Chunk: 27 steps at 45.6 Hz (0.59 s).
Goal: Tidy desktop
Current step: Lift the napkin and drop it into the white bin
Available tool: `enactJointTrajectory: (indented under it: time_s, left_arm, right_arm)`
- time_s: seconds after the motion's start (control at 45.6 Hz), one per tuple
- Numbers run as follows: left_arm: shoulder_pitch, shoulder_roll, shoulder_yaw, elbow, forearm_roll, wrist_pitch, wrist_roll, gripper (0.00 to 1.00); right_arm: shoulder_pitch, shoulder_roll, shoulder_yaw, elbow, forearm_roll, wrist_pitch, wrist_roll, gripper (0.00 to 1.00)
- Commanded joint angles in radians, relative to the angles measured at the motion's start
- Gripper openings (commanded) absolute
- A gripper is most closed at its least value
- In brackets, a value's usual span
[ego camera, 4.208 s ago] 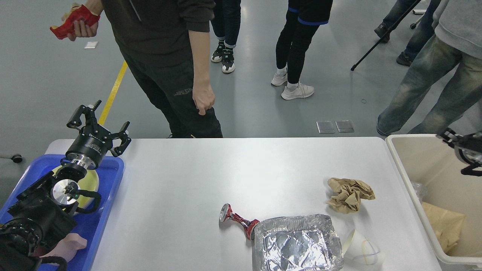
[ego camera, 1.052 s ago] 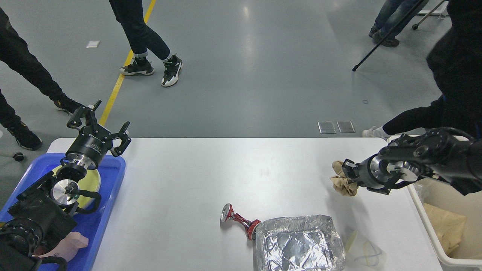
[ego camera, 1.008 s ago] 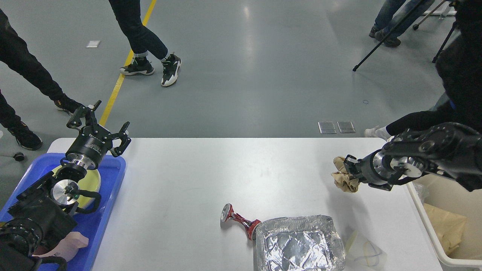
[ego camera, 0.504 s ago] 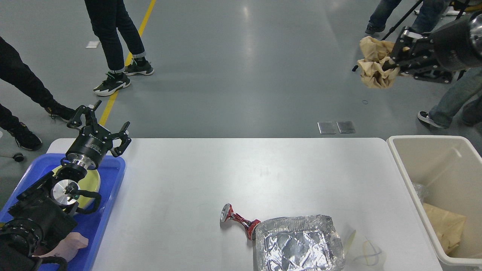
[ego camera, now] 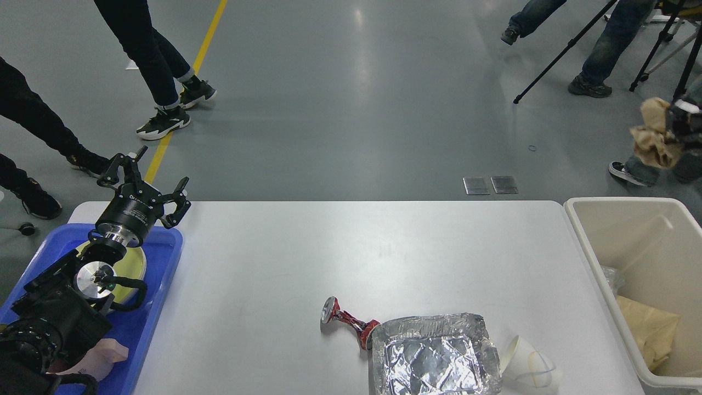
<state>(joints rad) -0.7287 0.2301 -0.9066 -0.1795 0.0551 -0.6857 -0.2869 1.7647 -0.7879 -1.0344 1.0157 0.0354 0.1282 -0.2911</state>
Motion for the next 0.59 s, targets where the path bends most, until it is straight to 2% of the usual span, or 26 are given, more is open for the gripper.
enactJointTrajectory:
  time_s: [0.0,0.044,0.131,0.175,0.351,0.57]
  left_arm:
    - [0.000,0.000,0.000,0.000,0.000,0.000,0.000,0.96]
    - [0.000,0.000,0.000,0.000,0.000,0.000,0.000,0.96]
    - [0.000,0.000,0.000,0.000,-0.001,0.000,0.000,0.96]
    - [0.000,0.000,0.000,0.000,-0.001,0.000,0.000,0.96]
    - [0.000,0.000,0.000,0.000,0.000,0.000,0.000,0.96]
    - [0.000,0.000,0.000,0.000,0.000,0.000,0.000,0.96]
  right_arm:
    - [-0.174,0.009,0.014,-0.046,-0.002,-0.088,0.006,0.24]
    - [-0.223,0.025,0.026,-0.071,-0.002,-0.104,0.007,0.51]
    - [-0.344,0.075,0.065,-0.149,-0.002,-0.125,0.007,0.76]
    - [-0.399,0.093,0.083,-0.189,0.000,-0.134,0.007,0.98]
    - [-0.533,0.138,0.139,-0.256,-0.002,-0.134,0.006,1.00]
    - [-0.495,0.150,0.142,-0.240,0.000,-0.121,0.009,1.00]
